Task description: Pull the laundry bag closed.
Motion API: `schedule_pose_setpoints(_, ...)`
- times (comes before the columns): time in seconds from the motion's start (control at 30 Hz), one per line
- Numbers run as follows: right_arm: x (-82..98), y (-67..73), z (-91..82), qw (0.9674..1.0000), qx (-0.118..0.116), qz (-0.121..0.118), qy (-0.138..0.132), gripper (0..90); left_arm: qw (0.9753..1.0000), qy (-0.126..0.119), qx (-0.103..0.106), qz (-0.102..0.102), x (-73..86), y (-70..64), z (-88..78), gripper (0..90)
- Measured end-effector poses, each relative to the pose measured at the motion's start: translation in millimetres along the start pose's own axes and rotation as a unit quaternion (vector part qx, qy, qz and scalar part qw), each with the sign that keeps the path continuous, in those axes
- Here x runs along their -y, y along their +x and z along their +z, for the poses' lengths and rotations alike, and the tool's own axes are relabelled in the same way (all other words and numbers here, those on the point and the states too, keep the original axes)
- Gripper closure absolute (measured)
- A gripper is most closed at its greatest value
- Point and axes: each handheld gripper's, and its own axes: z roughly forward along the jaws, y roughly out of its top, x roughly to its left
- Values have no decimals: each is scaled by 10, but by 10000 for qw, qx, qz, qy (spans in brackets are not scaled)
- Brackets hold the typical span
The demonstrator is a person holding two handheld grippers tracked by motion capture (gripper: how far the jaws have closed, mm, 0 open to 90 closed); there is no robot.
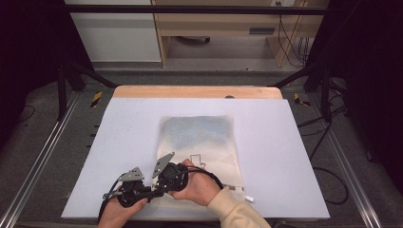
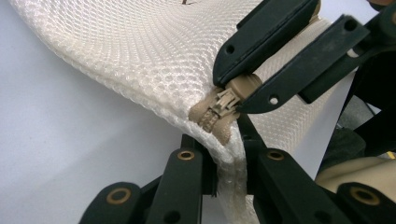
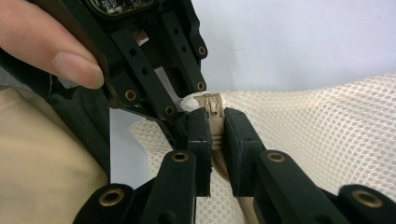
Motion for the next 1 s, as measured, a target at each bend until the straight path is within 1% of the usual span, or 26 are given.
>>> schedule_pose_setpoints(0.2,3,-3,-6,10000,5,21,21,819,10000,10,-31,38,-9,3,-13,843)
schedule_pose_setpoints(0.23,5,-13,-9,10000,-22,-6,82,819,10000,29,-31,35,-10,2,-11,844)
schedule_pose_setpoints(0.3,7,-12,-6,10000,-35,-5,93,819,10000,38,-28,35,-11,0,-9,845)
schedule_pose_setpoints(0.37,10,-7,-5,9999,-12,4,113,819,10000,43,-26,24,-10,-3,-10,845)
schedule_pose_setpoints(0.47,20,-3,-10,9998,36,-1,215,819,10000,38,-38,19,-11,2,-23,845)
schedule_pose_setpoints(0.53,29,-11,-15,9997,58,16,236,819,10000,25,-79,28,-15,0,-32,845)
schedule_pose_setpoints(0.63,38,-20,-28,9997,58,13,237,819,9999,21,-98,51,-17,-7,-28,845)
schedule_pose_setpoints(0.8,61,-33,-23,9996,50,79,284,819,9999,-1,-108,47,-18,0,-38,845)
schedule_pose_setpoints(1.0,71,-34,-25,9995,54,70,306,819,9999,14,-120,64,-19,-2,-35,845)
